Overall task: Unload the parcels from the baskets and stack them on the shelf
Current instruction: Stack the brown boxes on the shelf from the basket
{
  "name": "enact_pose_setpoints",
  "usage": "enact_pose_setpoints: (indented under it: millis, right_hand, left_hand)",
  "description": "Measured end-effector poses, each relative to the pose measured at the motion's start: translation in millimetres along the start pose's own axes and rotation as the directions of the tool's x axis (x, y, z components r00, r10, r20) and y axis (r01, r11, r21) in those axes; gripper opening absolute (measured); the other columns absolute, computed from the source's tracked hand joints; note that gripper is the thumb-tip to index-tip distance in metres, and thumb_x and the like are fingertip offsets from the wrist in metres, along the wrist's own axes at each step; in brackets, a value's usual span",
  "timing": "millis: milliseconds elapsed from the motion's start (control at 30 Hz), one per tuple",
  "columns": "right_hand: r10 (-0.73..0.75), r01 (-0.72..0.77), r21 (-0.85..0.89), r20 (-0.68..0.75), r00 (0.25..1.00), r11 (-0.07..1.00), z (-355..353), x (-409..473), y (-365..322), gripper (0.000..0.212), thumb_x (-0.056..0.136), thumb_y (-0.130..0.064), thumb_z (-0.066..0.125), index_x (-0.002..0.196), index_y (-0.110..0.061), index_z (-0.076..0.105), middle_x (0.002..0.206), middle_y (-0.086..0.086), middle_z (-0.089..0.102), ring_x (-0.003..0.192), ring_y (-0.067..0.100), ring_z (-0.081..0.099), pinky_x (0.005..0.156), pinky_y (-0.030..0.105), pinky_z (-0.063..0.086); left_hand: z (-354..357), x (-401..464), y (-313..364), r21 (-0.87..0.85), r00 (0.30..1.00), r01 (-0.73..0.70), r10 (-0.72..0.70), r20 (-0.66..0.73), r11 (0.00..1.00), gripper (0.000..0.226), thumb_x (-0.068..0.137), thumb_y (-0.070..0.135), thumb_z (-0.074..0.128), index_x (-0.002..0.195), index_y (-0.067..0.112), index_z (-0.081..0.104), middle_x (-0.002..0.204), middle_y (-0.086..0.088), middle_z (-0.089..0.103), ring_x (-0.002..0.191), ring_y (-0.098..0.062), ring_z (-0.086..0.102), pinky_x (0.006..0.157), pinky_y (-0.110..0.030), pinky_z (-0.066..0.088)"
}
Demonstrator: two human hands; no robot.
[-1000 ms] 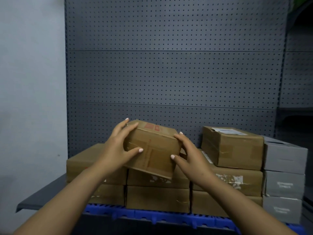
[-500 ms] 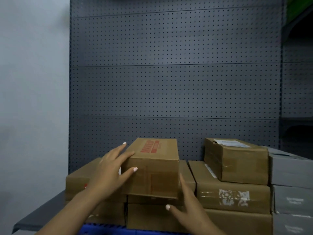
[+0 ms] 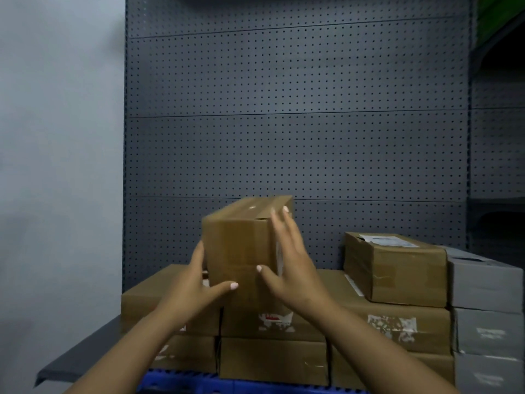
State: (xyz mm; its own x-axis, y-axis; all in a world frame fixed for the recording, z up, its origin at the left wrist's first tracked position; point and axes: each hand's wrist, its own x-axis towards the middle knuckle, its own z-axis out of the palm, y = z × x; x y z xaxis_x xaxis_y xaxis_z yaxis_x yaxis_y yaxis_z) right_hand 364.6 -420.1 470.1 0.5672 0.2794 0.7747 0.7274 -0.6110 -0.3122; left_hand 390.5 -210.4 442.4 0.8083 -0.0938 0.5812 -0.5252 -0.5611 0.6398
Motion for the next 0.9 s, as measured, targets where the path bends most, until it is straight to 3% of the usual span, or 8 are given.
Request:
enact_pose_setpoints:
  millis: [67,133,233,367,500,667,800,900]
  right_hand:
    - [-0.055,0.060,-0.067,0.071,0.996,0.996,9,8,-8,0.099,0.091,-0.022,0.062,0.136,-0.058,-0.018,0.154,-0.024,-0.024,0.138,-0.006,-0.008,0.113,0.027,0.022]
    - [-0.068,0.079,-0.094,0.115,0.991,0.992,21,9,-7,0.098,0.092,-0.021,0.060,0.140,-0.053,-0.019,0.156,-0.021,-0.021,0.144,0.002,-0.011,0.118,0.038,0.021]
    - [-0.055,0.076,-0.120,0.172,0.984,0.990,36,-1,3,0.093,0.093,-0.024,0.057,0.142,-0.049,-0.019,0.157,-0.020,-0.016,0.144,0.001,-0.013,0.120,0.036,0.013]
    - [-0.032,0.079,-0.189,0.238,0.971,0.979,44,-15,16,0.086,0.094,-0.037,0.053,0.142,-0.047,-0.018,0.154,-0.023,-0.016,0.143,-0.001,-0.016,0.121,0.036,0.007]
    - [-0.019,0.071,-0.193,0.261,0.965,0.979,39,-13,22,0.076,0.096,-0.040,0.049,0.145,-0.047,-0.009,0.154,-0.024,-0.013,0.143,-0.001,-0.014,0.121,0.036,0.006]
    - [0.102,-0.054,-0.213,0.224,0.969,0.976,35,-18,39,0.074,0.093,-0.054,0.048,0.149,-0.044,0.001,0.160,-0.014,-0.003,0.147,0.010,-0.002,0.119,0.042,0.017]
    - [0.192,-0.168,-0.105,0.294,0.936,0.980,38,-30,48,0.087,0.089,-0.054,0.056,0.145,-0.051,-0.011,0.157,-0.014,-0.023,0.145,0.013,0.001,0.112,0.033,0.030]
    - [0.143,-0.135,-0.047,0.327,0.934,0.990,45,-32,43,0.096,0.087,-0.047,0.063,0.140,-0.057,-0.017,0.149,-0.023,-0.035,0.144,0.010,-0.007,0.109,0.028,0.034]
  left_hand:
    - [9,-2,1,-0.085,0.999,0.034,-0.034,-0.004,0.996,0.129,0.066,0.042,0.080,0.143,0.044,-0.024,0.135,0.021,0.031,0.112,-0.003,0.050,0.089,-0.022,0.046]
    - [13,-2,-1,-0.149,0.995,0.044,-0.057,-0.085,0.988,0.135,0.068,0.032,0.082,0.134,0.049,-0.034,0.136,0.017,0.028,0.111,-0.006,0.051,0.089,-0.019,0.044]
    - [6,-2,-8,-0.055,0.981,0.049,-0.058,-0.184,0.997,0.137,0.060,0.040,0.084,0.139,0.049,-0.027,0.157,0.001,0.008,0.136,-0.019,0.031,0.106,-0.039,0.034]
    - [-7,-3,-19,0.152,0.988,-0.003,0.026,-0.150,0.988,0.129,0.055,0.059,0.077,0.140,0.048,-0.020,0.157,0.012,-0.016,0.146,-0.016,-0.001,0.115,-0.046,0.017]
    - [-14,3,-19,0.324,0.992,-0.030,0.067,-0.106,0.945,0.125,0.056,0.072,0.069,0.144,0.044,-0.016,0.159,0.009,0.006,0.146,-0.017,0.006,0.116,-0.048,0.018]
    - [-20,5,-26,0.203,0.992,0.046,-0.020,-0.125,0.978,0.114,0.059,0.067,0.073,0.150,0.037,0.010,0.153,0.005,0.028,0.136,-0.017,0.033,0.107,-0.046,0.037]
    - [-20,0,-31,0.158,0.991,0.064,-0.044,-0.128,0.985,0.091,0.064,0.056,0.076,0.138,0.034,0.028,0.137,0.008,0.044,0.111,-0.005,0.041,0.090,-0.031,0.043]
    - [-14,-4,-32,0.120,0.990,0.068,-0.052,-0.130,0.991,0.091,0.063,0.053,0.078,0.137,0.033,0.029,0.134,0.009,0.046,0.112,-0.005,0.043,0.093,-0.034,0.045]
